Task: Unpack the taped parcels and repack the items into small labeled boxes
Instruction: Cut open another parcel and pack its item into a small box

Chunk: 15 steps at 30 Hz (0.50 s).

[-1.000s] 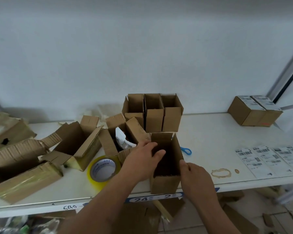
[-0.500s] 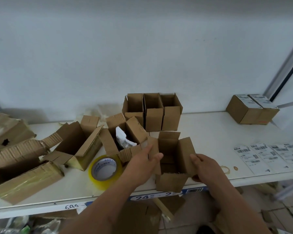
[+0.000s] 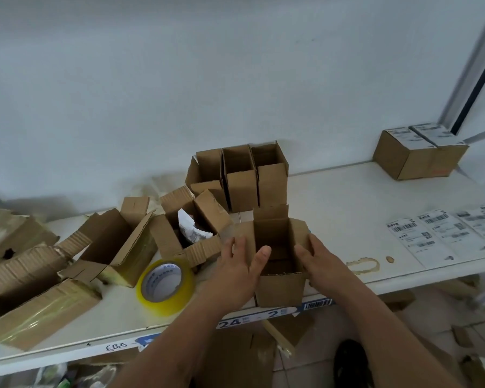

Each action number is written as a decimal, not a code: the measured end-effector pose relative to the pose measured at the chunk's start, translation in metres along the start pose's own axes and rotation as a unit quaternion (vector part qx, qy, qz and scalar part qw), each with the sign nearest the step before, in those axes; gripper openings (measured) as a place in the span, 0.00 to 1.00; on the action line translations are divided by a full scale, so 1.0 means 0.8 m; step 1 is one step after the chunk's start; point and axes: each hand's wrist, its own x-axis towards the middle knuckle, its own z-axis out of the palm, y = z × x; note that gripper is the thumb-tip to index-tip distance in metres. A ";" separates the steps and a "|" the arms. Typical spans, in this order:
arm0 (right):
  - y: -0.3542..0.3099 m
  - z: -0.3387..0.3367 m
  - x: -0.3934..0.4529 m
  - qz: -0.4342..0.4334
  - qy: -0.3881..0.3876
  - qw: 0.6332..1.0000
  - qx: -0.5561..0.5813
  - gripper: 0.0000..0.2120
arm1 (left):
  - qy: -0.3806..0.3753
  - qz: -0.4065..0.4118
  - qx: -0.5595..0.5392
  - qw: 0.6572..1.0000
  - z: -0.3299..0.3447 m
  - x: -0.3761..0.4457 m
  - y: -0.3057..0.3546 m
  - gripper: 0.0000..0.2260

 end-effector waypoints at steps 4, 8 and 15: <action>0.006 -0.001 0.012 0.027 -0.024 0.999 0.020 0.30 | 0.006 0.015 0.020 1.000 0.010 0.005 -0.008 0.41; 0.006 -0.016 0.014 0.062 -0.028 0.996 0.054 0.26 | -0.013 0.039 0.002 0.999 0.015 0.012 0.001 0.40; -0.011 -0.008 0.009 0.042 -0.039 0.998 0.024 0.25 | -0.060 0.015 -0.093 0.994 0.007 0.026 -0.012 0.37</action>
